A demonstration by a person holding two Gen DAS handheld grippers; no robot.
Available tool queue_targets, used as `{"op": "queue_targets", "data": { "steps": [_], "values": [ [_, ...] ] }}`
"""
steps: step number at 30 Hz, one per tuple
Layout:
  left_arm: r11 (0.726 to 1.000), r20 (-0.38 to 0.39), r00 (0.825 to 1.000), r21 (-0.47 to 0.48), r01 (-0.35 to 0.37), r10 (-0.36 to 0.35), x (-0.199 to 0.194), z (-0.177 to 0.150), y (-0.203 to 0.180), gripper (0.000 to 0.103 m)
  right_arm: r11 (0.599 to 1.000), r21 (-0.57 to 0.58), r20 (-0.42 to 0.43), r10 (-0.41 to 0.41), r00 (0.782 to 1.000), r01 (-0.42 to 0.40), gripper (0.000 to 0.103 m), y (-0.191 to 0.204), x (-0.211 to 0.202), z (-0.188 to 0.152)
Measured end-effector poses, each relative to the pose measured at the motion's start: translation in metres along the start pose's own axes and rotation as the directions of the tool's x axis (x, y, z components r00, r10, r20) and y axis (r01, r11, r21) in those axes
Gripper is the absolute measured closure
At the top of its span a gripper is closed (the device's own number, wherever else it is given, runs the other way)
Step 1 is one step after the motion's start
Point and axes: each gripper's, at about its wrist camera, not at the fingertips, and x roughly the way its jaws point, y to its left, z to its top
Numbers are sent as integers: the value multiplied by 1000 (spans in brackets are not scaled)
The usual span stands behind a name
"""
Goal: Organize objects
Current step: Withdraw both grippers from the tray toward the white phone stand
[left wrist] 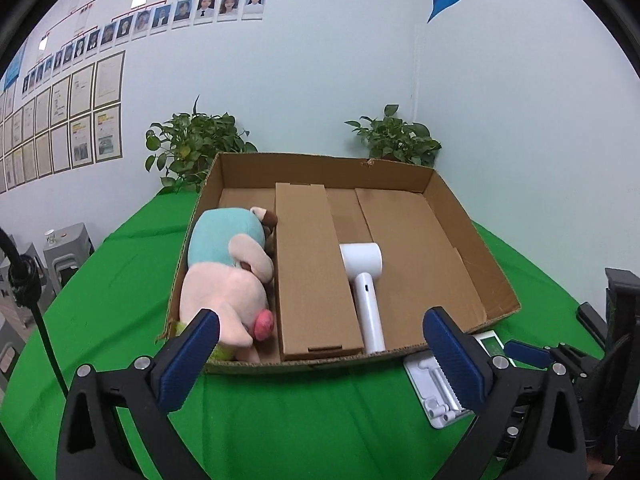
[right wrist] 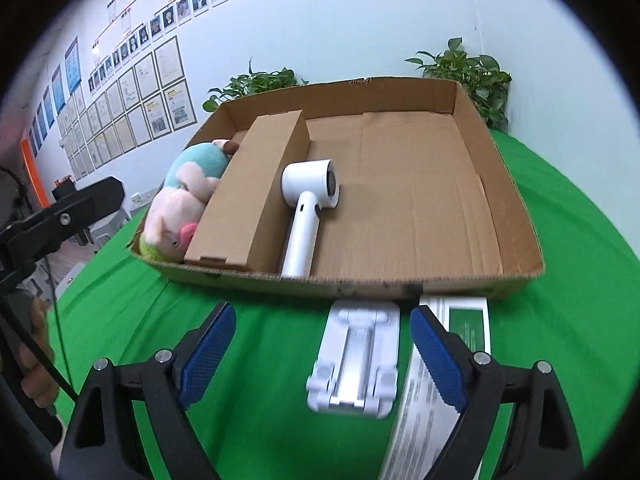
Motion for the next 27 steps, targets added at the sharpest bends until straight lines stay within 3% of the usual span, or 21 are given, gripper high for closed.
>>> {"op": "queue_targets", "data": {
  "steps": [9, 16, 18, 22, 24, 27],
  "values": [
    [999, -15, 1000, 24, -24, 25, -12, -16, -13, 0, 994, -11, -10, 113, 994, -113, 14, 0, -12, -18],
    [1000, -53, 998, 22, -15, 16, -9, -27, -15, 0, 977, -7, -88, 211, 974, -212, 14, 4, -1, -29],
    [1000, -63, 998, 19, -8, 10, -7, -29, -14, 0, 966, -6, -109, 258, 960, -260, 14, 7, 2, -31],
    [1000, -95, 995, -4, 5, -6, -3, -35, -8, 0, 928, 34, -179, 371, 911, -371, 15, 14, 16, -39],
    [1000, -110, 994, -5, 13, -13, 0, -39, -7, 0, 932, 21, -216, 356, 909, -361, 15, 18, 22, -44],
    [999, -146, 988, -12, 43, -44, 6, -47, -6, 0, 963, 2, -238, 262, 935, -269, 15, 12, 28, -47]
  ]
}}
